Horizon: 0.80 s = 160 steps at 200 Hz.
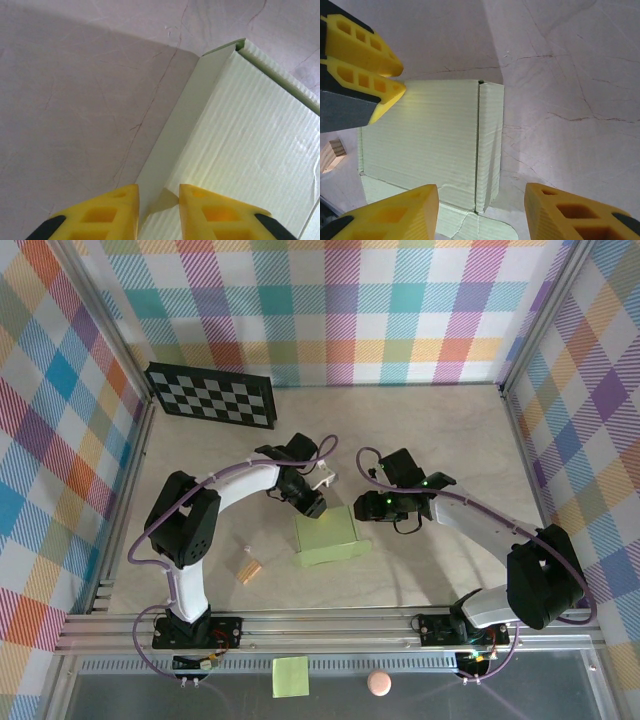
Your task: Fold the paper box
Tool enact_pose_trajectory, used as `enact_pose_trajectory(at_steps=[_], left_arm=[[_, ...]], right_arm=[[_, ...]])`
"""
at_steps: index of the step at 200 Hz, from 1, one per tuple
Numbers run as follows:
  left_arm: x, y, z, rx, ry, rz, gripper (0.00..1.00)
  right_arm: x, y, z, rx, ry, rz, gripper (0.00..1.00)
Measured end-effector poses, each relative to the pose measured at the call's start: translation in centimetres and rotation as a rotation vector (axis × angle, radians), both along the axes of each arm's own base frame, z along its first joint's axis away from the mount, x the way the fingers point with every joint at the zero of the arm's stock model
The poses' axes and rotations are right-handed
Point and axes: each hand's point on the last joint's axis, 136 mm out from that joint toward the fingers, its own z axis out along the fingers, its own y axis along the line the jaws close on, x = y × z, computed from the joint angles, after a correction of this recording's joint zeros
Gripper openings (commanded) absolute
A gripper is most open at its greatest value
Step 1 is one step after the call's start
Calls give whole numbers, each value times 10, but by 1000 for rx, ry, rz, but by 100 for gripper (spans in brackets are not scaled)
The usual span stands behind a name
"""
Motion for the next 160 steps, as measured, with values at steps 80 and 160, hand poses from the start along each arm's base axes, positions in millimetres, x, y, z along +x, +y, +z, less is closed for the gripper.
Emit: enact_pose_trajectory(at_steps=[80, 160], left_arm=[[3, 3, 0, -2, 2, 14, 21], [5, 5, 0, 9, -8, 18, 15]], right_arm=[[-1, 3, 8, 13, -36, 49, 49], [-8, 23, 26, 80, -188, 325, 52]])
